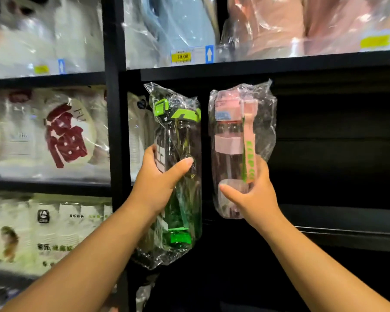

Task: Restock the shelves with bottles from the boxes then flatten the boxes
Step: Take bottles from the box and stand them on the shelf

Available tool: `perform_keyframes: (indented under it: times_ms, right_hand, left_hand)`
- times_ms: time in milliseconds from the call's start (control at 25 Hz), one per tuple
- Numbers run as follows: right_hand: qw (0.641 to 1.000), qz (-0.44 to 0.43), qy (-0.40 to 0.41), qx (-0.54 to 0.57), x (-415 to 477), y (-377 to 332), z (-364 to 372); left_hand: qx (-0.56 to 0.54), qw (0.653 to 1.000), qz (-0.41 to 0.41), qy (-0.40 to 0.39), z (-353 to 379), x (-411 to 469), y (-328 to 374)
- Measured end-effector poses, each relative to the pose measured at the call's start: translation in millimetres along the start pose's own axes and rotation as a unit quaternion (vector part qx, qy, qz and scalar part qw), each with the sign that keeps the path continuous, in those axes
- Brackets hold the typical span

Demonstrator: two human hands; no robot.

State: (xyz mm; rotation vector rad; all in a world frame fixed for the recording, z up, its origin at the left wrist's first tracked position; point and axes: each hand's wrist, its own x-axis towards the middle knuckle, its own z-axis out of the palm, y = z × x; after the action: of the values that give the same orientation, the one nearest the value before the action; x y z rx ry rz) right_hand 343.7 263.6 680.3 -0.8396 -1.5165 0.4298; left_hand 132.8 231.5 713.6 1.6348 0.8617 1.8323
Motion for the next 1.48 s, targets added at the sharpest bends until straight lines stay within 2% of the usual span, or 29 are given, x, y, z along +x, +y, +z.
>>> perform_keyframes:
  times_ms: [200, 360, 480, 600, 720, 840, 1040, 1120, 1240, 1480]
  right_hand:
    - [0.995, 0.048, 0.051, -0.065, 16.8, 45.6, 27.0]
    - [0.986, 0.098, 0.108, -0.081, 24.1, 54.3, 39.1]
    - [0.983, 0.064, 0.081, -0.15, 19.5, 47.8, 47.0]
    - [0.982, 0.043, 0.073, -0.171, 11.5, 46.8, 49.7]
    - [0.98, 0.058, 0.07, -0.176, 10.5, 42.3, 47.4]
    - [0.978, 0.078, 0.069, -0.18, 9.4, 38.6, 46.0]
    - [0.98, 0.083, 0.047, -0.174, 8.4, 42.7, 43.0]
    - [0.982, 0.092, 0.025, -0.166, 8.3, 41.2, 40.7]
    - [0.98, 0.092, 0.005, -0.176, 9.4, 40.6, 40.7]
    - [0.98, 0.068, 0.003, -0.184, 5.5, 40.4, 41.5]
  left_hand:
    - [0.037, 0.999, 0.003, 0.002, -10.0, 22.0, -5.8]
    - [0.068, 0.998, 0.009, 0.002, -15.4, 40.0, -20.6]
    - [0.096, 0.995, 0.022, 0.023, -14.7, 51.6, -33.9]
    - [0.128, 0.991, 0.023, 0.028, -9.3, 63.9, -47.4]
    - [0.161, 0.986, -0.018, 0.037, -4.9, 68.0, -66.9]
    - [0.15, 0.986, -0.044, 0.064, -3.1, 68.8, -80.4]
    - [0.174, 0.983, -0.065, 0.018, -4.5, 65.9, -83.5]
    - [0.225, 0.968, -0.104, -0.038, -13.5, 55.6, -90.0]
    - [0.329, 0.926, -0.154, -0.099, -28.9, 38.6, -101.0]
    - [0.419, 0.896, -0.128, -0.075, -27.9, 51.0, -114.2]
